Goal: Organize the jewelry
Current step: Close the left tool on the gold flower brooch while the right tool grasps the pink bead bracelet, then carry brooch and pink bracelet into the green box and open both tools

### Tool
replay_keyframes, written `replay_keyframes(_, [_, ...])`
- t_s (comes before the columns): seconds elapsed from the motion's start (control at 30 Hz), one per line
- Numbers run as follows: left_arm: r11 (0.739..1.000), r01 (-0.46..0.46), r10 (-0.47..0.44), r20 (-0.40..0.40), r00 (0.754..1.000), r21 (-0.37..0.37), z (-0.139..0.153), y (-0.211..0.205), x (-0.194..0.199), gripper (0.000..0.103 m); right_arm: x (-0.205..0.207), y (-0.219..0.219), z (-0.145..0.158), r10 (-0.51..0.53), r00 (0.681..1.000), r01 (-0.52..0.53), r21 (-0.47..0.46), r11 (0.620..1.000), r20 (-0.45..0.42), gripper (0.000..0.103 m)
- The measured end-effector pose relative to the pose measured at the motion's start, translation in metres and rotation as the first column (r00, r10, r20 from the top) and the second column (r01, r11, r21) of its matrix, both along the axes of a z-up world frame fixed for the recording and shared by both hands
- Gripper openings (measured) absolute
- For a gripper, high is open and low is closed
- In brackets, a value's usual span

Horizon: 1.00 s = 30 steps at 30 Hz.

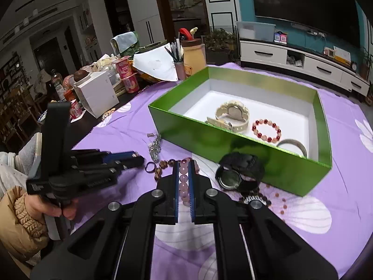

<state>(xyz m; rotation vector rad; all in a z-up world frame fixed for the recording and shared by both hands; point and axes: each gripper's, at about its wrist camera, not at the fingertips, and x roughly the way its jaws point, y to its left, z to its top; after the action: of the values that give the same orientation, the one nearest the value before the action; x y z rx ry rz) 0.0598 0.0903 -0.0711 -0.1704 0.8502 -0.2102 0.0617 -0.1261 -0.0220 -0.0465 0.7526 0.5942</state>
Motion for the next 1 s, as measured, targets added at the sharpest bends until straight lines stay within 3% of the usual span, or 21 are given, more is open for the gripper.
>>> replay_keyframes(0.3, [1.000, -0.013, 0.014, 0.054, 0.998, -0.011, 0.036, 0.002, -0.014, 0.020, -0.012, -0.013, 0.006, -0.019, 1.000, 0.018, 0.041, 0.999, 0.018, 0.007])
replay_keyframes(1.0, [0.997, 0.072, -0.074, 0.124, 0.990, 0.016, 0.087, -0.057, -0.023, 0.020, -0.035, -0.075, 0.036, -0.128, 0.987, 0.116, 0.115, 0.986, 0.098, 0.007])
